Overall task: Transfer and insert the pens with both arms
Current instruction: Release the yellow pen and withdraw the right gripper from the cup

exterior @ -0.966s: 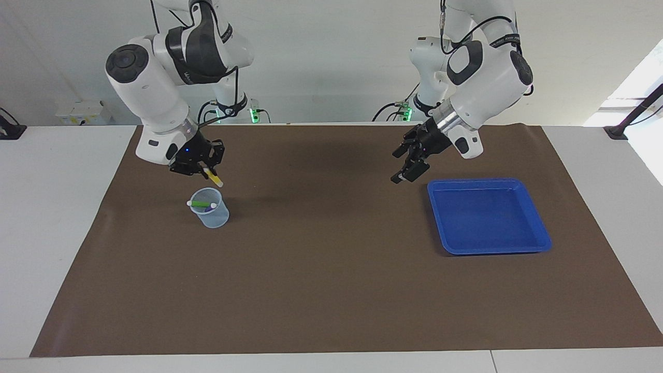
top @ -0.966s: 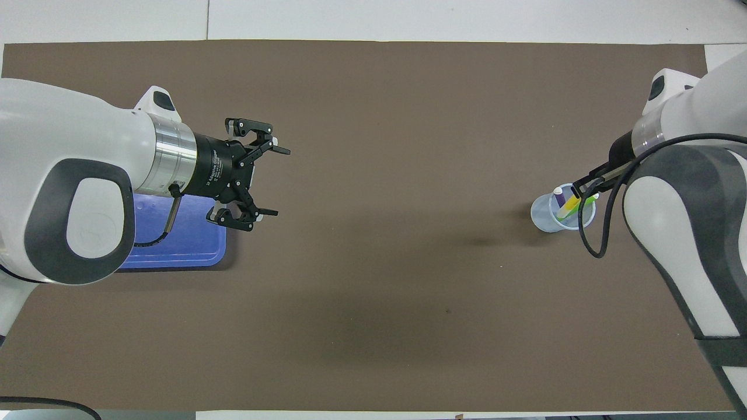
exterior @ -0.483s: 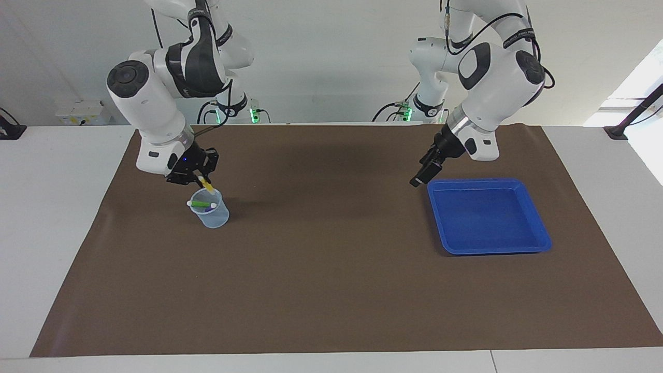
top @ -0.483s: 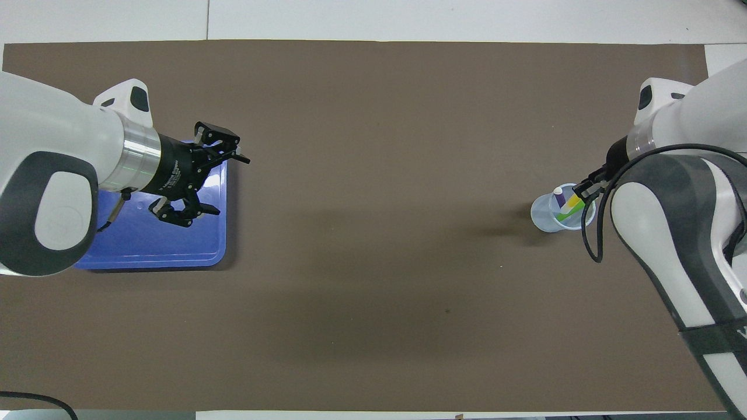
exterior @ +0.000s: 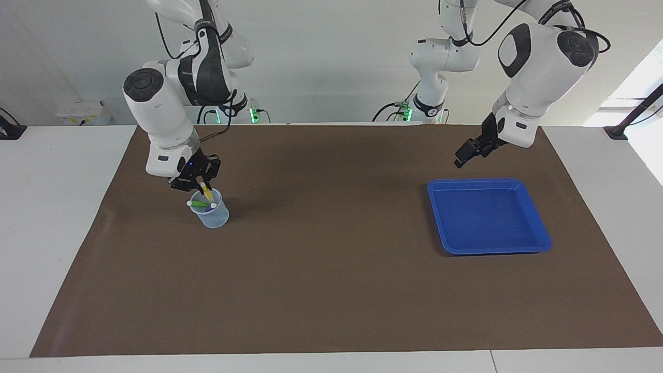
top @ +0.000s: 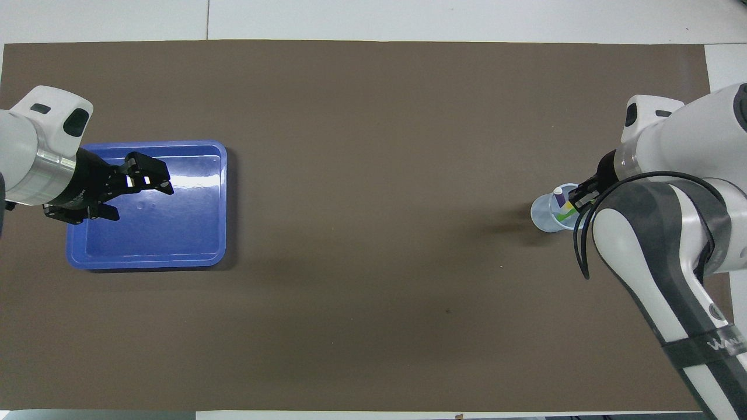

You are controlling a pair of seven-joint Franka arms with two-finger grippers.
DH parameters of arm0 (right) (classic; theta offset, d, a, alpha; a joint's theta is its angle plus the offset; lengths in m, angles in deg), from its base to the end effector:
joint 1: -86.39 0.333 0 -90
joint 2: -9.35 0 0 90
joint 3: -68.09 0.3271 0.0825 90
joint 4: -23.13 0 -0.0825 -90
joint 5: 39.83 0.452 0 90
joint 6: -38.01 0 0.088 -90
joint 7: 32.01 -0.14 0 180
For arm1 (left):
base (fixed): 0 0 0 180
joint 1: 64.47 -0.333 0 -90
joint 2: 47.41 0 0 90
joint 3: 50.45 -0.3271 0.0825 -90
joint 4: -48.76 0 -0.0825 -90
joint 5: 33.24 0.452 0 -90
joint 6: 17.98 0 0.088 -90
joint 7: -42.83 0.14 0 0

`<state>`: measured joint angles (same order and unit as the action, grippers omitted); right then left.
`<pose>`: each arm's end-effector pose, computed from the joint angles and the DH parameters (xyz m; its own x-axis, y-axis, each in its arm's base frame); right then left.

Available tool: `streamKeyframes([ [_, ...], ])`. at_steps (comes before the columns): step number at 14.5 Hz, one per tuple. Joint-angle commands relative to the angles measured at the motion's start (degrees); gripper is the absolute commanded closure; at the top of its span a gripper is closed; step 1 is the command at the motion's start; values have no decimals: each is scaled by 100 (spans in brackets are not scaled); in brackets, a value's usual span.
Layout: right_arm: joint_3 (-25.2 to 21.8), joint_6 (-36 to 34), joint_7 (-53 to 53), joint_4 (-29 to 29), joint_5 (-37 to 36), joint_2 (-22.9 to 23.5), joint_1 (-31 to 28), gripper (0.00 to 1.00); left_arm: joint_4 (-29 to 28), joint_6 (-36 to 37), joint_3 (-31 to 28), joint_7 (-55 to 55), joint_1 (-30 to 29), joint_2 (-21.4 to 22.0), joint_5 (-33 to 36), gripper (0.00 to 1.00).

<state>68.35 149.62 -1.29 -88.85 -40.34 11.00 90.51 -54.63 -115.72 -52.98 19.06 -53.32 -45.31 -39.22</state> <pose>0.6203 0.0466 0.4090 0.8156 0.5776 -0.0344 0.5776 -0.8162 -0.0111 0.6003 -0.1041 0.5108 0.9568 0.2732 -0.0992 0.2806 -0.9573 0.0697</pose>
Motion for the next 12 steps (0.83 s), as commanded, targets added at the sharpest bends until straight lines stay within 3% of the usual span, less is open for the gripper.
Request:
streamKeyframes([
  [1, 36, 115, 118, -228, -177, -200, -34, 53, 529, 465, 41, 993, -209, -209, 325, 0],
  [3, 36, 115, 118, -228, -168, -200, -25, 6, 1020, 983, 33, 1549, -271, -411, 360, 0],
  [4, 36, 80, 118, -211, -177, -200, -25, 0, 1206, 1150, 41, 1594, -271, -456, 360, 0],
  [8, 97, -148, 74, 26, -151, -174, -7, 0, 1199, 1371, 76, 1830, -236, -351, 369, 0],
  [12, 124, -964, -232, 719, -54, -192, -7, 0, 584, 952, 76, 2456, -254, -79, 457, 0],
])
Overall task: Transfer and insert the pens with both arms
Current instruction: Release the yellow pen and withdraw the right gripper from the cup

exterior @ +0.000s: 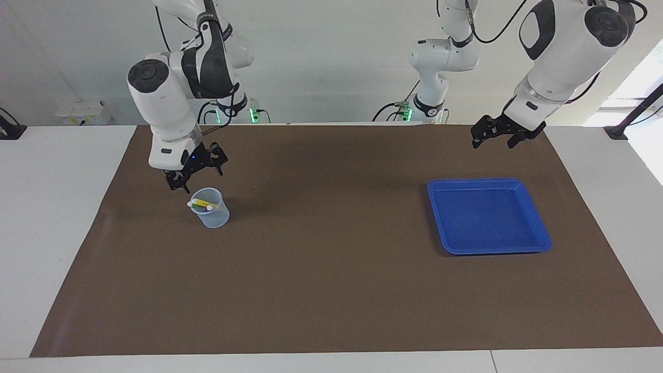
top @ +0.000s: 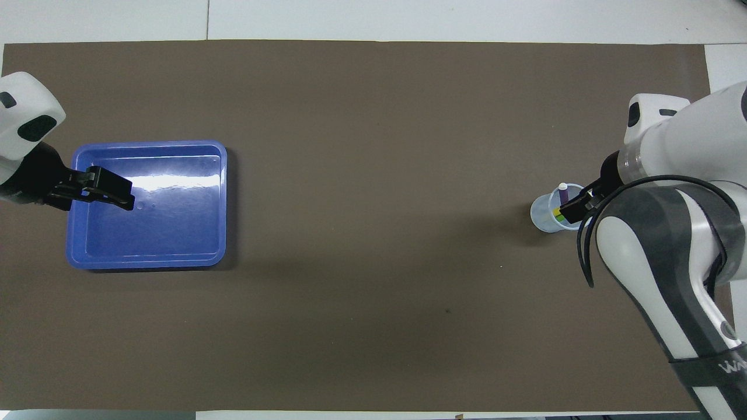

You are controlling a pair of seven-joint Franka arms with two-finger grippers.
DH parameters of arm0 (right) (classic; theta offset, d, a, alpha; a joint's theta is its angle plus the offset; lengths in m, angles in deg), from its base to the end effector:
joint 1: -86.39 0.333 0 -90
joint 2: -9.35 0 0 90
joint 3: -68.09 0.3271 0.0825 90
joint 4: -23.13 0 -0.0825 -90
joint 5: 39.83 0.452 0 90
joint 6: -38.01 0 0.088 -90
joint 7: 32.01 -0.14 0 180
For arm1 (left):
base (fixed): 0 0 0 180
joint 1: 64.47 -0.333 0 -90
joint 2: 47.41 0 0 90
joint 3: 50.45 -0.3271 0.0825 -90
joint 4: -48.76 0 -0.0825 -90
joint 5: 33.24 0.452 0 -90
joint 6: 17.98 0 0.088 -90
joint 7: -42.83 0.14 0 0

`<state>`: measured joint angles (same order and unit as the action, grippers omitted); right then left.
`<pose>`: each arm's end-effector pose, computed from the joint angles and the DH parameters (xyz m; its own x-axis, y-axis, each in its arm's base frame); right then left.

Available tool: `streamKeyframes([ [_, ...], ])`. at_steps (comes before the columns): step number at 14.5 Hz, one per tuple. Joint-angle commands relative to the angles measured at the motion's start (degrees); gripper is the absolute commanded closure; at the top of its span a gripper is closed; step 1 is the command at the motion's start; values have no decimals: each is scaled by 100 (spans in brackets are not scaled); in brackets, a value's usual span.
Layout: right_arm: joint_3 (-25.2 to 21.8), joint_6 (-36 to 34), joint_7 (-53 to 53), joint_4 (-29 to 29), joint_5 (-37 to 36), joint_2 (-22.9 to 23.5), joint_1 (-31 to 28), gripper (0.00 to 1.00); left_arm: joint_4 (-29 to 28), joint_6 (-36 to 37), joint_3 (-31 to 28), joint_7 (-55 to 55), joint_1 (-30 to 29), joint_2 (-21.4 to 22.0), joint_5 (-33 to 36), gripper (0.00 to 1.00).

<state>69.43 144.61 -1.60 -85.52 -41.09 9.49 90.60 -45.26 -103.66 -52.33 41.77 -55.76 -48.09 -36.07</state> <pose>0.6177 0.0576 0.4492 0.8047 0.5921 -0.0435 0.5926 -0.8055 -0.0015 0.6034 -0.0796 0.5524 0.9822 -0.1027 -0.1576 -0.0966 -0.9943 0.0459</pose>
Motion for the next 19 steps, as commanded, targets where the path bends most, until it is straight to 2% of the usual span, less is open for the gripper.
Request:
streamKeyframes([
  [1, 16, -743, -499, 536, 30, -57, -17, 0, -406, -351, 12, 176, -9, 201, 142, 0],
  [3, 16, -1166, -1106, 914, 38, -101, -17, 0, -337, -317, 12, 158, -1, 174, 133, 0],
  [5, 8, -1474, -1310, 1213, 47, -67, -60, 0, -161, -151, 21, 106, 17, 122, 89, 0],
  [8, -63, -1861, -1503, 1459, 39, -101, -104, 0, -187, -89, 30, 97, 8, 139, 80, 0],
  [10, -63, -1757, -1574, 1688, -58, -101, -113, 0, -187, -62, 30, 97, -1, 157, 80, 0],
  [12, -63, -1660, -1600, 1759, 38, -119, -367, 0, -222, -62, 38, -78, 8, 209, 80, 0],
  [14, -185, -1939, -1600, 2075, -75, -58, -395, 0, -213, -88, 39, -149, 43, 218, 80, 0],
  [15, -395, -2333, -1627, 1989, -50, -136, -360, 0, -213, -54, 30, -141, 43, 218, 80, 0],
  [16, -484, -2320, -1801, 1779, -32, -250, -342, 0, -213, -62, 30, -149, 70, 218, 80, 0],
  [19, -485, -2328, -2250, 1830, -50, -259, -350, 0, -169, -62, 21, -149, 61, 201, 80, 0],
])
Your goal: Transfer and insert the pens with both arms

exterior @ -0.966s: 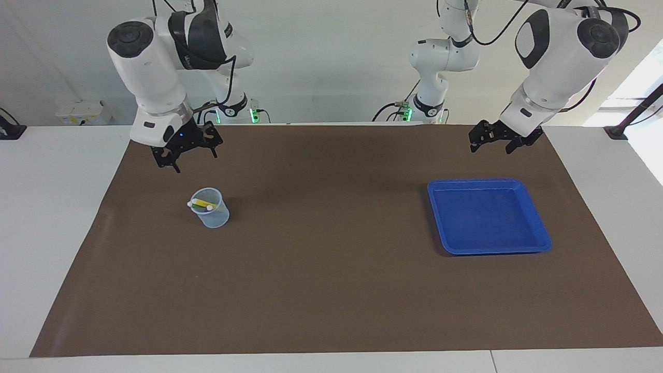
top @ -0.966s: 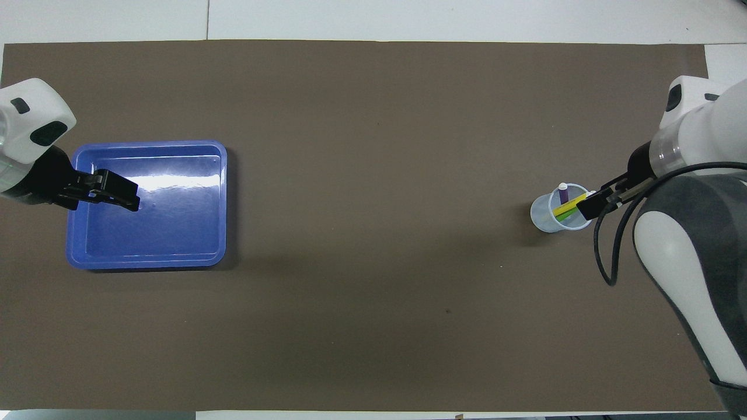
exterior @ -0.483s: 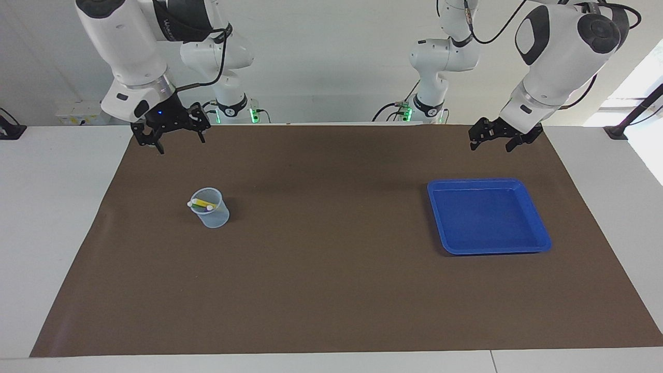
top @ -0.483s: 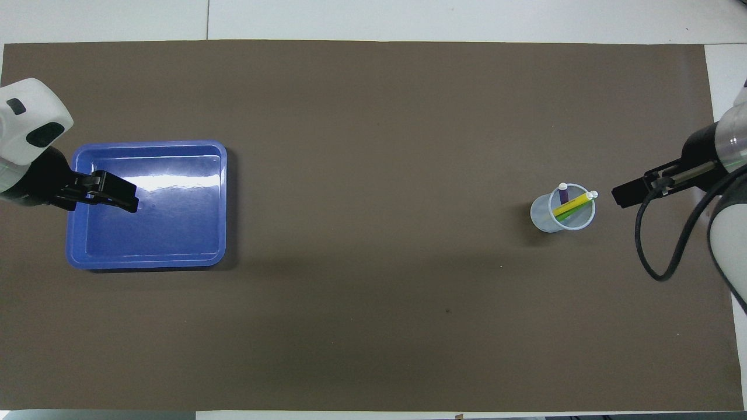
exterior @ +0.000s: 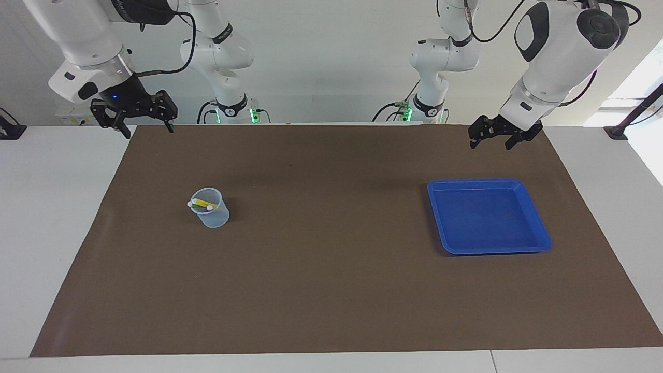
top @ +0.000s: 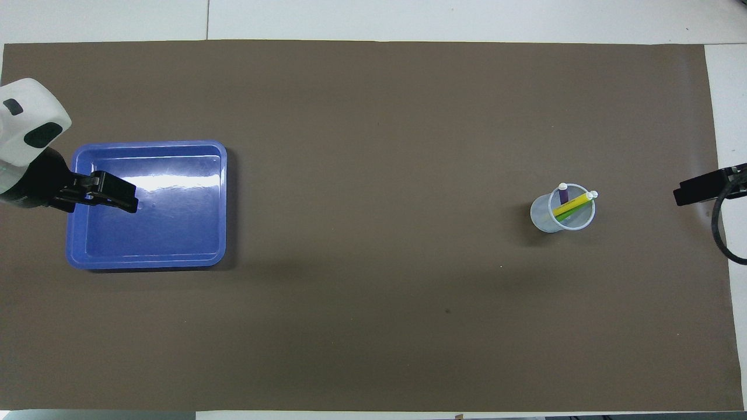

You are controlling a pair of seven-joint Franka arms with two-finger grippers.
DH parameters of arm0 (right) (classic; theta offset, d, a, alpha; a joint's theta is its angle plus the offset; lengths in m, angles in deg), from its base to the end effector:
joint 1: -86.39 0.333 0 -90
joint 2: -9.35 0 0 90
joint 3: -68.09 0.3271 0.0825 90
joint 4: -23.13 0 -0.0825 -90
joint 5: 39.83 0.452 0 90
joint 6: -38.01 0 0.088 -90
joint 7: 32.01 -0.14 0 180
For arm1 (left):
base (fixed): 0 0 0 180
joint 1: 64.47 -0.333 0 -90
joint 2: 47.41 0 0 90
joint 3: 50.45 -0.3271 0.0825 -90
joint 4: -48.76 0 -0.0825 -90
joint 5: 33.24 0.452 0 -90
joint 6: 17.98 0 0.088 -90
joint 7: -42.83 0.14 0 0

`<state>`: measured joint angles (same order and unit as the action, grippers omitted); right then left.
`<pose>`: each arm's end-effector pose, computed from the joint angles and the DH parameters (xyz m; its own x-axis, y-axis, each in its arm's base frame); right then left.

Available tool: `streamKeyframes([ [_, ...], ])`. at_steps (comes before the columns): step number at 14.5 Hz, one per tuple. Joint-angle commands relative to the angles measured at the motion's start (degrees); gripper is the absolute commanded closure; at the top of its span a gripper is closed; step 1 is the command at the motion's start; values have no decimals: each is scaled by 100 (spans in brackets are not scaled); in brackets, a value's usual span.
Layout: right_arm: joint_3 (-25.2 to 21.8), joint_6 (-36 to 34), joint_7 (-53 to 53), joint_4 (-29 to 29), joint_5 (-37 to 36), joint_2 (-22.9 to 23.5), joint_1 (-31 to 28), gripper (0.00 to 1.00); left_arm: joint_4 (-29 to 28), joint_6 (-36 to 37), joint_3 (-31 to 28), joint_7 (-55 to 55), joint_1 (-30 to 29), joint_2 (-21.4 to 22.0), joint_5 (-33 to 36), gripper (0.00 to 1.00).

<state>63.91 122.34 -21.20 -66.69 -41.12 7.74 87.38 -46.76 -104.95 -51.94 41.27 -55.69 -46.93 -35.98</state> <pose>0.5997 -0.0373 0.6132 0.9889 0.1307 -0.0704 0.1315 -0.9913 0.0074 0.5990 -0.0835 0.5524 0.9847 -0.1011 -0.1416 -0.0958 -0.9944 0.0440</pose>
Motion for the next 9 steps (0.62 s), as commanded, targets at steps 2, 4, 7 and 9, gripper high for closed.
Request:
streamKeyframes([
  [2, 50, -145, -578, -132, 15, -111, -37, 0, -20, 49, -19, -90, 54, 84, 71, 0],
  [4, 67, -41, -964, -80, 59, -94, -11, 0, -37, -12, -28, -82, 10, 84, 71, 0],
  [7, 50, 241, -941, -114, 68, -76, 16, 0, -37, -39, -28, -90, 27, 84, 80, 0],
  [9, -29, 433, -757, -254, 76, 11, -45, 0, -29, -47, -28, -90, 62, 84, 80, 0],
])
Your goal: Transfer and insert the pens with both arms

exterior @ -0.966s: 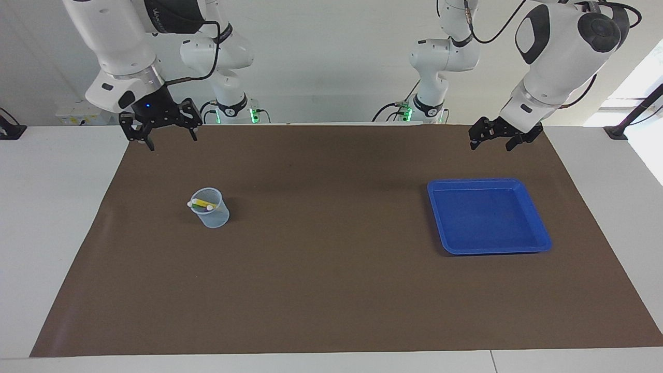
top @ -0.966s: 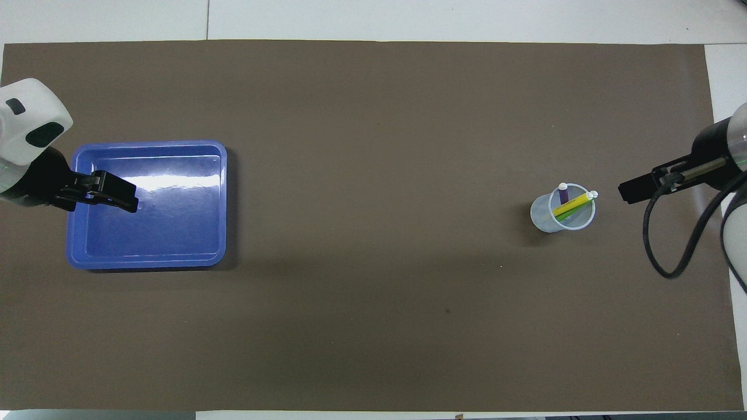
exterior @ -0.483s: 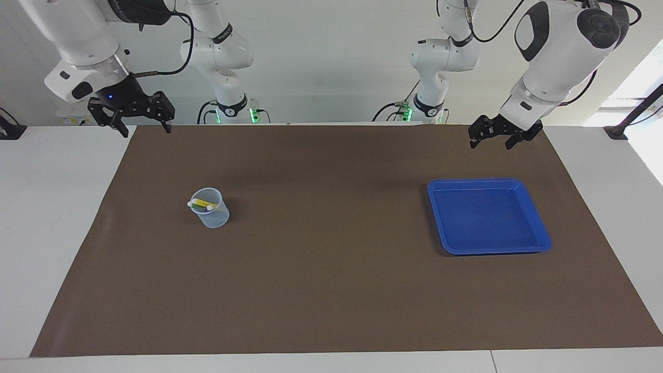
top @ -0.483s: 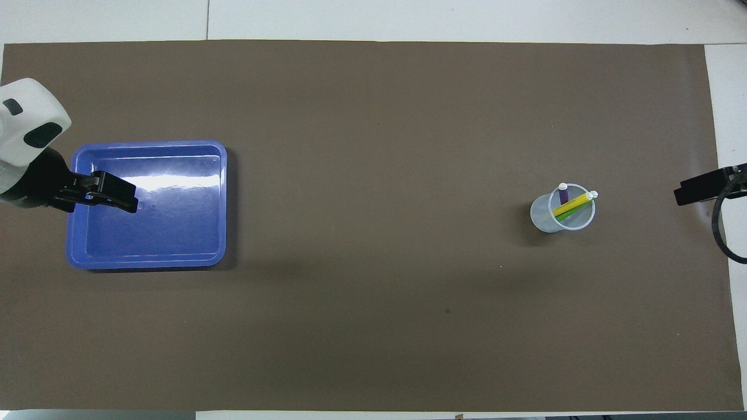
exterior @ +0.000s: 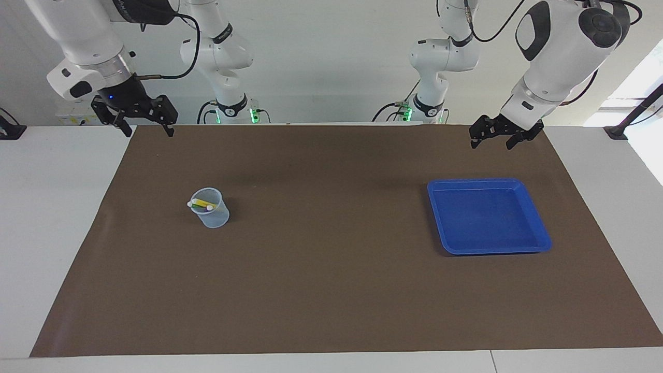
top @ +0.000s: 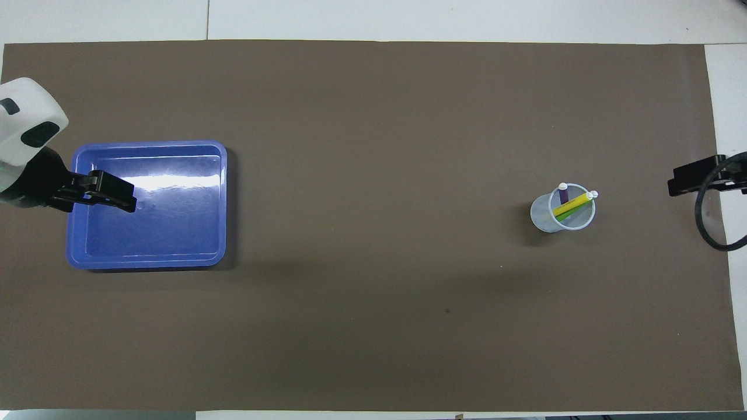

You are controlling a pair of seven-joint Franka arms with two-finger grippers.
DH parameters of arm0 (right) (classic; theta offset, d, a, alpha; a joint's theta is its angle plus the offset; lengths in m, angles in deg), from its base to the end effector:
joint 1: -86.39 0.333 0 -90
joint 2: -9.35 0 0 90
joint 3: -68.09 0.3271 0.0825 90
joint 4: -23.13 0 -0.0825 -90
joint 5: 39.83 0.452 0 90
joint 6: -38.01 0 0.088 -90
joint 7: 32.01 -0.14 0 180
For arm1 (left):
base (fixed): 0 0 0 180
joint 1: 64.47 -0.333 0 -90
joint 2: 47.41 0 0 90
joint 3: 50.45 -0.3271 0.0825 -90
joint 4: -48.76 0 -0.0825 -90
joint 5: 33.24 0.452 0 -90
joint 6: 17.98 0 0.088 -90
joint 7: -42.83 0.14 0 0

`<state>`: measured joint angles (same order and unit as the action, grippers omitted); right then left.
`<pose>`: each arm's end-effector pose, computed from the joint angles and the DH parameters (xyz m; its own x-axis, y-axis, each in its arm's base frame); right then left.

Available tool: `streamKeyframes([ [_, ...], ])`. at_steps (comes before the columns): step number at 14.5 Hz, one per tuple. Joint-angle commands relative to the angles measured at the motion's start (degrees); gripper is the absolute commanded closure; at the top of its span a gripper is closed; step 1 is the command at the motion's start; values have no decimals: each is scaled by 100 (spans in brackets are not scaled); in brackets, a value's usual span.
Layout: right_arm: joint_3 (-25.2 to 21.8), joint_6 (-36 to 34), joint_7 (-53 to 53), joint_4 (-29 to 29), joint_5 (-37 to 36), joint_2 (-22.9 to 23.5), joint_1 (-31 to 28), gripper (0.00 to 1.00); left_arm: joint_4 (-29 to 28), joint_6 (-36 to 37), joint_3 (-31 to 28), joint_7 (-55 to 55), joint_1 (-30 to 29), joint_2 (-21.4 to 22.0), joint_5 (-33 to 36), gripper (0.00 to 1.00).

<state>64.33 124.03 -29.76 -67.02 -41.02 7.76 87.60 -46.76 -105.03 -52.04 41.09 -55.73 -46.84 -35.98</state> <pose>0.6041 -0.0304 0.6123 0.9990 -0.0065 -0.0451 -0.0058 -0.9998 0.0172 0.5991 -0.0820 0.5535 0.9857 -0.0956 -0.1388 -0.0903 -0.9950 0.0437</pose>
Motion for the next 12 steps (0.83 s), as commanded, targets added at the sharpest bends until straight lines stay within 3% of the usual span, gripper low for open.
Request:
streamKeyframes([
  [1, -132, 380, 152, -344, 66, -16, -59, 0, -29, -40, -17, -64, 66, 75, 80, 0],
  [3, -133, 433, 196, -615, 75, -148, -59, 0, -29, -31, -17, -55, 66, 75, 80, 0],
  [8, -387, 380, 811, -309, 75, -26, -59, 0, -29, -40, -8, -46, 75, 83, 80, 0],
  [12, -239, 512, 785, -328, 66, -26, -68, 0, -29, -40, -8, -63, 66, 110, 80, 0],
])
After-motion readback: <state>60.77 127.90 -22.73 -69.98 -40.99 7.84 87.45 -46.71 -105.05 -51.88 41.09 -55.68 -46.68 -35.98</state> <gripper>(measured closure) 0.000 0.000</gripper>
